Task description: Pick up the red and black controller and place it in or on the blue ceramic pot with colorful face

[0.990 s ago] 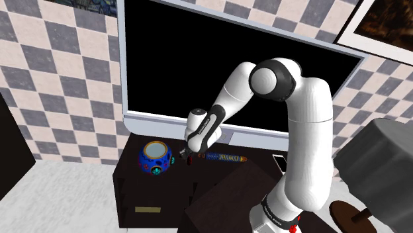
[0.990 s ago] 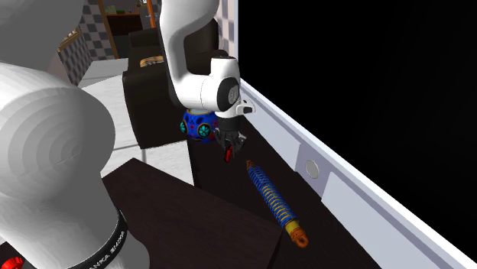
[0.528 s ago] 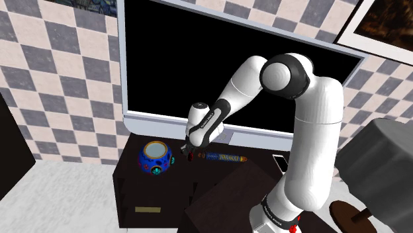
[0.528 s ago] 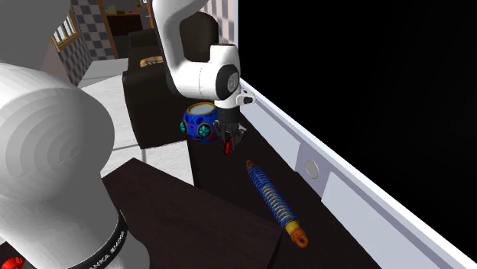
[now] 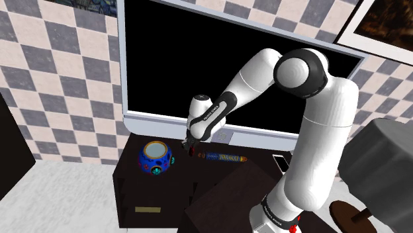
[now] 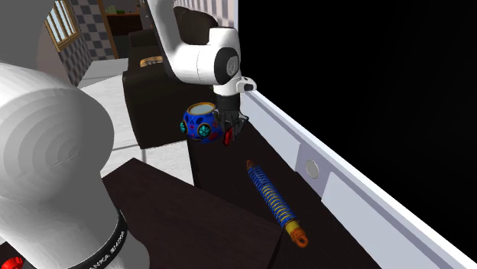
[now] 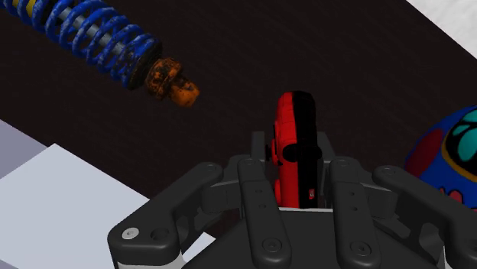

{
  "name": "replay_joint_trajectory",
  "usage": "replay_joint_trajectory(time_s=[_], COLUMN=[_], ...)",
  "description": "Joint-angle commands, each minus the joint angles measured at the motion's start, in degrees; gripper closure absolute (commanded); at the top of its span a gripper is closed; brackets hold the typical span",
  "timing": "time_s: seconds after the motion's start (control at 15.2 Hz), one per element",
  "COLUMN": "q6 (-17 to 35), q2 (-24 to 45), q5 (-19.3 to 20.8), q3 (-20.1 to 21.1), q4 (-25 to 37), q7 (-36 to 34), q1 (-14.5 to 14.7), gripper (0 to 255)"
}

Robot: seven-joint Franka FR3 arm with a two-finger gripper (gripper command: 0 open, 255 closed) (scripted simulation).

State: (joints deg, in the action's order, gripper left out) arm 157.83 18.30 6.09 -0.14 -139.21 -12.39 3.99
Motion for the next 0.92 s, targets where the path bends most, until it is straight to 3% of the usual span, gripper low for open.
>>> replay_joint_trajectory(time_s=[0.0, 0.86], q6=[-1.5, -11.23], q2=[-1.94, -11.84], q5=[-0.24, -1.71], q3=[0.17, 0.79], q4=[-0.46, -0.6], q7=[0.24, 1.63], q1=[-0.12, -0.43], gripper=[255, 255])
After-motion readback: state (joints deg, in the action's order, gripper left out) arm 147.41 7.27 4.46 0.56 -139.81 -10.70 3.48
